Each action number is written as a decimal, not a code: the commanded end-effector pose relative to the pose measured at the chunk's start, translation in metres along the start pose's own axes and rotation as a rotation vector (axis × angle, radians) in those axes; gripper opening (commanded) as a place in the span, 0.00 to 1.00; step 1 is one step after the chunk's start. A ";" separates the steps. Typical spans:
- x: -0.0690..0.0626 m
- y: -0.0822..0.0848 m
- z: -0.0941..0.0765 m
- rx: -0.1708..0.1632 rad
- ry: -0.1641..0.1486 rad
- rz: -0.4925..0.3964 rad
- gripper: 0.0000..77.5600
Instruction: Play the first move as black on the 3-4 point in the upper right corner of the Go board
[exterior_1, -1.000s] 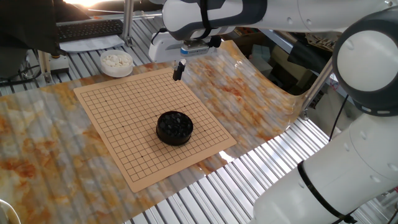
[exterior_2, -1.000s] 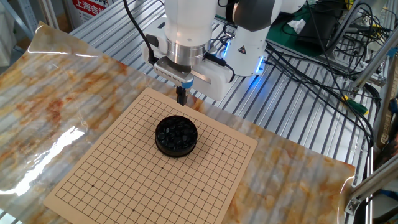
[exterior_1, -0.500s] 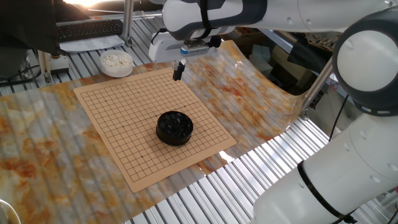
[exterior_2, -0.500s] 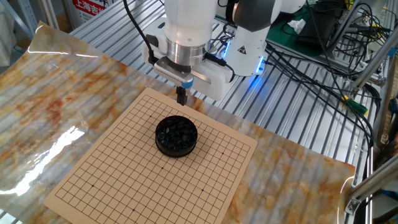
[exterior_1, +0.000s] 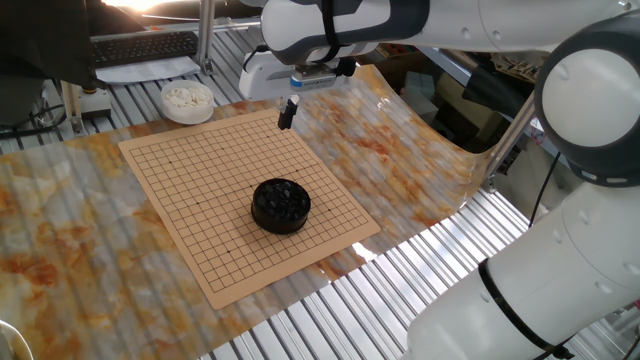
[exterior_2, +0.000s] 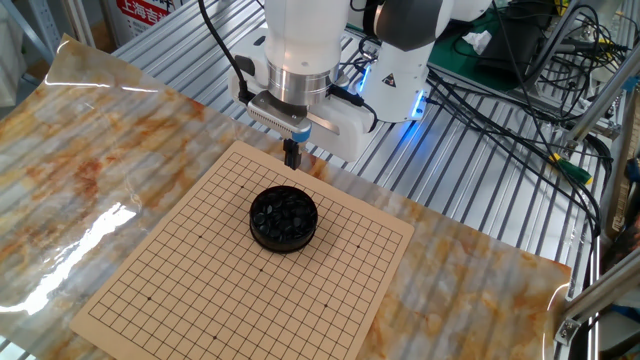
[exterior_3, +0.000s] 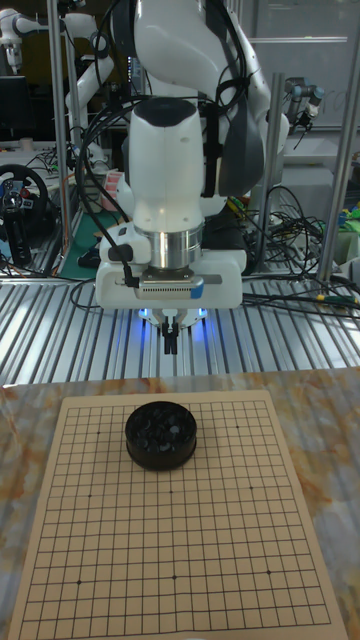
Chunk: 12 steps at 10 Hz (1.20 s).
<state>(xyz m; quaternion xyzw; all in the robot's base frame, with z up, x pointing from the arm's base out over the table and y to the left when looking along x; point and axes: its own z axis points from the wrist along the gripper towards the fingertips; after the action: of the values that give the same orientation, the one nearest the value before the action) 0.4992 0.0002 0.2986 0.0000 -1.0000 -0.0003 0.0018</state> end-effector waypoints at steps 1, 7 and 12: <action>0.000 0.000 0.000 0.025 0.026 -0.040 0.00; 0.001 0.002 -0.001 0.019 0.035 -0.037 0.00; 0.001 0.002 0.000 0.016 0.039 -0.030 0.00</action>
<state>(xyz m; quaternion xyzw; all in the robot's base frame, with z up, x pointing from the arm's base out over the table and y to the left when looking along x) 0.4977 0.0022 0.2975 0.0172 -0.9996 0.0077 0.0213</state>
